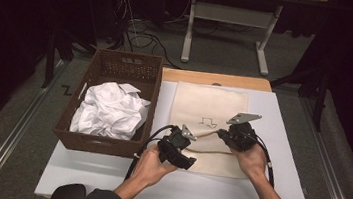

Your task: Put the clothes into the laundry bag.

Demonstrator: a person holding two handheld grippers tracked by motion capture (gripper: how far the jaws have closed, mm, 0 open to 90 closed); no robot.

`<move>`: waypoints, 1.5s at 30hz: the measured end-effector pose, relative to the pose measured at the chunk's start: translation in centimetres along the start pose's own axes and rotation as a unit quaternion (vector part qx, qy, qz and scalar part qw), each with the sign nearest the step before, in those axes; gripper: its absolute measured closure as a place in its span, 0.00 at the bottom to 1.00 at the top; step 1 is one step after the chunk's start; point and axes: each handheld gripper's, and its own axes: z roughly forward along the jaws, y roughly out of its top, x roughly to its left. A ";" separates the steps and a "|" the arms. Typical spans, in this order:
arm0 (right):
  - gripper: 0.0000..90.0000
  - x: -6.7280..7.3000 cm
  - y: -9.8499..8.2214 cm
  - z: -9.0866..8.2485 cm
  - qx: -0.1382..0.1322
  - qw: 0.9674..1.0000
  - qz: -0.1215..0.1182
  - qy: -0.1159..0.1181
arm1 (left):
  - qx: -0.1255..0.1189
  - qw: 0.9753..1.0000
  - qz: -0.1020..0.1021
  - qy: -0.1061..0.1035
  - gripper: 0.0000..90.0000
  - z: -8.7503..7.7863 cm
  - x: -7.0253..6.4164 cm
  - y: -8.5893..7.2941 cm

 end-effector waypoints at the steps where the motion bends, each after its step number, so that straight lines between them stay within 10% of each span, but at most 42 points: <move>1: 0.98 0.0 0.0 -0.1 0.001 1.000 -0.003 0.000 | 0.000 1.000 0.000 0.005 0.46 -0.3 0.2 -0.1; 17: 0.98 -0.2 -0.3 0.0 -0.014 1.000 -0.014 0.002 | 0.006 0.998 -0.029 0.053 0.40 -4.2 2.9 -1.0; 23: 0.98 0.3 -0.1 0.0 -0.012 1.000 -0.025 0.002 | 0.016 0.994 -0.033 0.106 0.38 -6.0 4.6 -1.6; 40: 0.98 0.4 -0.1 0.3 -0.008 0.999 -0.033 -0.009 | -0.008 0.992 -0.074 0.103 0.29 -9.3 8.4 -2.3; 45: 0.98 0.2 -0.1 0.2 -0.007 1.000 -0.028 -0.009 | -0.013 0.987 -0.111 0.113 0.23 -9.9 11.1 -2.9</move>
